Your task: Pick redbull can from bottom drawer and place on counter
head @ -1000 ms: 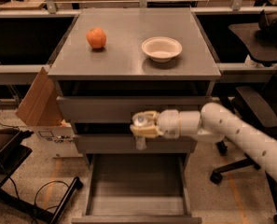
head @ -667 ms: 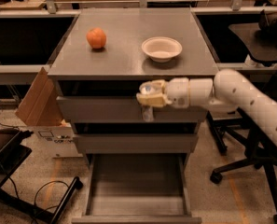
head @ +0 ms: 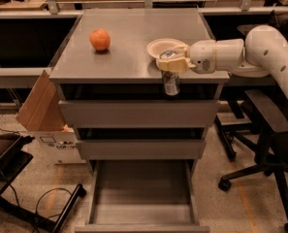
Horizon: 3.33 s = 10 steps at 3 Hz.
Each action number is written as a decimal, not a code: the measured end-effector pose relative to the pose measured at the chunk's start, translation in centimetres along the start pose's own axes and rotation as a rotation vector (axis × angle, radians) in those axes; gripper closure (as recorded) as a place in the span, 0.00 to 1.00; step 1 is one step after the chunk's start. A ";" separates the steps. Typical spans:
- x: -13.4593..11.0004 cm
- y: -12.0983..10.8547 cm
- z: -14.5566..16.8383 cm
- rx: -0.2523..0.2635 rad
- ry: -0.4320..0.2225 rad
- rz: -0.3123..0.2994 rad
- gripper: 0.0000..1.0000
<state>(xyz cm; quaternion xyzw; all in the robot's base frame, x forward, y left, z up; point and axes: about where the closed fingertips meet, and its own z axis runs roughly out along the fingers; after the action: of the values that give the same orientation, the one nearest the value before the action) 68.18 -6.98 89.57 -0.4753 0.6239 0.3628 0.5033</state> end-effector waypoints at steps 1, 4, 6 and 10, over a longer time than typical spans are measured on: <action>-0.6 0.4 0.8 -0.011 -0.036 -0.020 1.00; -18.2 0.0 0.5 0.122 -0.105 -0.193 1.00; -22.7 -9.4 2.2 0.277 -0.155 -0.105 1.00; -24.7 -20.2 -0.3 0.586 -0.341 -0.140 1.00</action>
Offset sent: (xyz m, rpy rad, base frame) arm -0.0273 0.0510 0.1336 0.0308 -0.2576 0.0109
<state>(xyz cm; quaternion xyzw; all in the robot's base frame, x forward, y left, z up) 88.42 -7.41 114.20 -0.2847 0.5746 0.2070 0.7389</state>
